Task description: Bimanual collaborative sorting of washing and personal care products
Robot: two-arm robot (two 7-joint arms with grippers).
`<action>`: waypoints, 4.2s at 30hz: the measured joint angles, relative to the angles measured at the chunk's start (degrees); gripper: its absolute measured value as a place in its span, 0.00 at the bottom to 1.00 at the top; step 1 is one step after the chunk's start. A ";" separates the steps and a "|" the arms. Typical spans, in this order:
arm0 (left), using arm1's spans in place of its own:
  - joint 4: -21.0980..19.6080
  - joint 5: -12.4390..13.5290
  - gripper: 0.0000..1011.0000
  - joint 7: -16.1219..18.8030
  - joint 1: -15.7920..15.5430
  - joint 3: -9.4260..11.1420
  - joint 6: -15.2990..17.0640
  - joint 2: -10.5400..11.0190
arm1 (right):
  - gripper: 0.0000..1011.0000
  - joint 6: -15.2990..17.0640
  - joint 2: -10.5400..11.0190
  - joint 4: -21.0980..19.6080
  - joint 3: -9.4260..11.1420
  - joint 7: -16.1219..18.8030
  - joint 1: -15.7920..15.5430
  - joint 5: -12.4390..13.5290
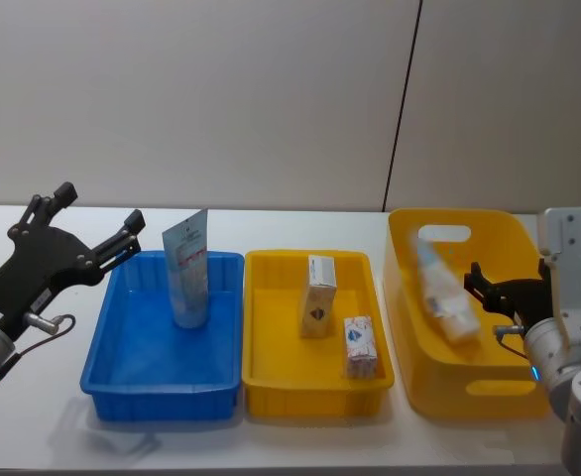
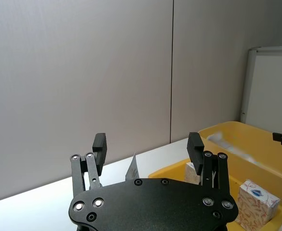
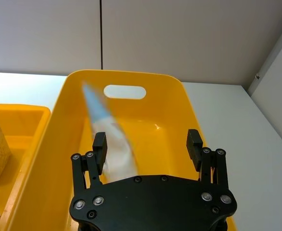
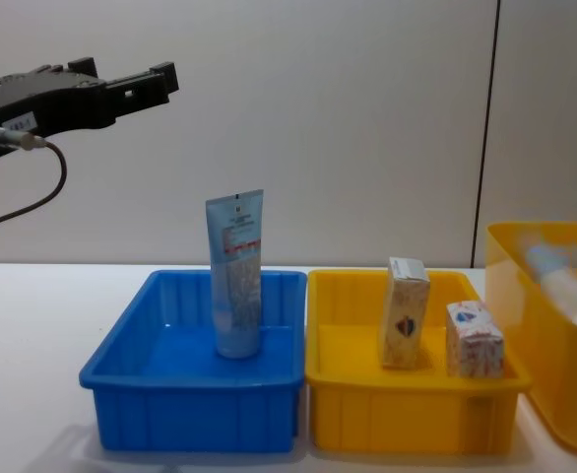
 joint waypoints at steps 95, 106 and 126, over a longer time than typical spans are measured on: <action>-0.94 17.39 0.99 18.32 2.36 11.15 7.87 -1.99 | 0.99 -17.36 9.60 -15.02 -8.60 10.71 -16.27 13.68; -0.94 17.40 0.99 18.33 2.36 11.15 7.87 -1.99 | 0.99 -17.34 9.60 -15.08 -8.56 10.82 -16.31 13.70; -0.93 17.39 0.99 18.32 2.36 11.15 7.86 -1.99 | 0.99 -6.75 11.17 -17.84 -9.76 13.19 -16.08 14.85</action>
